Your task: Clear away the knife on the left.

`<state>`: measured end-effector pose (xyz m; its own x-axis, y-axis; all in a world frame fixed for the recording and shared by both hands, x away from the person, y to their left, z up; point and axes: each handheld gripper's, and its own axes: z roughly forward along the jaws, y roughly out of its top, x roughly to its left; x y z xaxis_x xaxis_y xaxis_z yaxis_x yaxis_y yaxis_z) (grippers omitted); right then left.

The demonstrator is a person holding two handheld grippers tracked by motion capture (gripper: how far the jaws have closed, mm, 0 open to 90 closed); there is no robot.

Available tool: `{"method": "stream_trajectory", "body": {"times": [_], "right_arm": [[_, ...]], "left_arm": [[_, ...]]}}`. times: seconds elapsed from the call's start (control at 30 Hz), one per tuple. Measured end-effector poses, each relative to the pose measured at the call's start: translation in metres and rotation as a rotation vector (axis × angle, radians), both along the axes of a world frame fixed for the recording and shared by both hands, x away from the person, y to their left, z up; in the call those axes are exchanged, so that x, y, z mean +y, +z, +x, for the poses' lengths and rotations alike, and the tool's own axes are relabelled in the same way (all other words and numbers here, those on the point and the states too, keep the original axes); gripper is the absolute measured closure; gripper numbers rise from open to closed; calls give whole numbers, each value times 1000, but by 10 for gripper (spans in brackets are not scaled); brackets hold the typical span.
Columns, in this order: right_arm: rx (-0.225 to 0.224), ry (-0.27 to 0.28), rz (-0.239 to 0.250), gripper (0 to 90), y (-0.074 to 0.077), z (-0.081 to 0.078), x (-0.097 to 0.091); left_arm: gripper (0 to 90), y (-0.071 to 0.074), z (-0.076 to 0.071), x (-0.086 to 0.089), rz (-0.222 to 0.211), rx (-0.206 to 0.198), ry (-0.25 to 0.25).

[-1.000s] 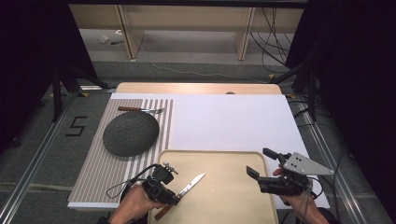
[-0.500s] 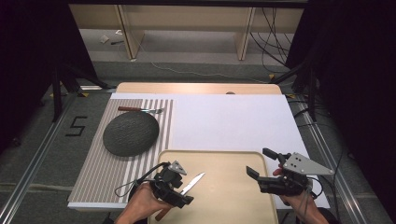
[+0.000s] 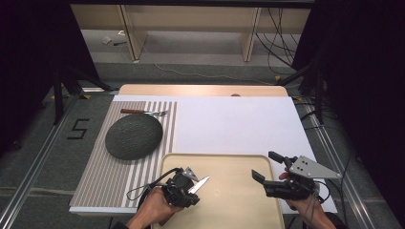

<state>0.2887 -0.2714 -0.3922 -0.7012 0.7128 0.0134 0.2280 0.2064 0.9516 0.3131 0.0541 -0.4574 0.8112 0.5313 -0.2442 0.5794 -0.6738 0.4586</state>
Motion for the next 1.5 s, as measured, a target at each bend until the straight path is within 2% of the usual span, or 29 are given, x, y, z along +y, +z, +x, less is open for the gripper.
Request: {"method": "stream_trajectory", "body": {"times": [0.17, 0.53, 0.9, 1.33, 1.5], "right_arm": [[0, 0, 1, 176, 0, 0, 0], [-1, 1, 2, 176, 0, 0, 0], [-3, 0, 3, 176, 0, 0, 0], [-2, 1, 3, 176, 0, 0, 0], [-1, 1, 3, 176, 0, -1, 0]], "left_arm": [[896, -6, 1, -2, 26, 25, 3], [897, -8, 6, 3, 53, 26, 52], [897, -7, 10, 9, 59, 31, 91], [897, -1, 13, 36, 85, 76, 127], [897, -1, 15, 43, 98, 91, 126]]}}
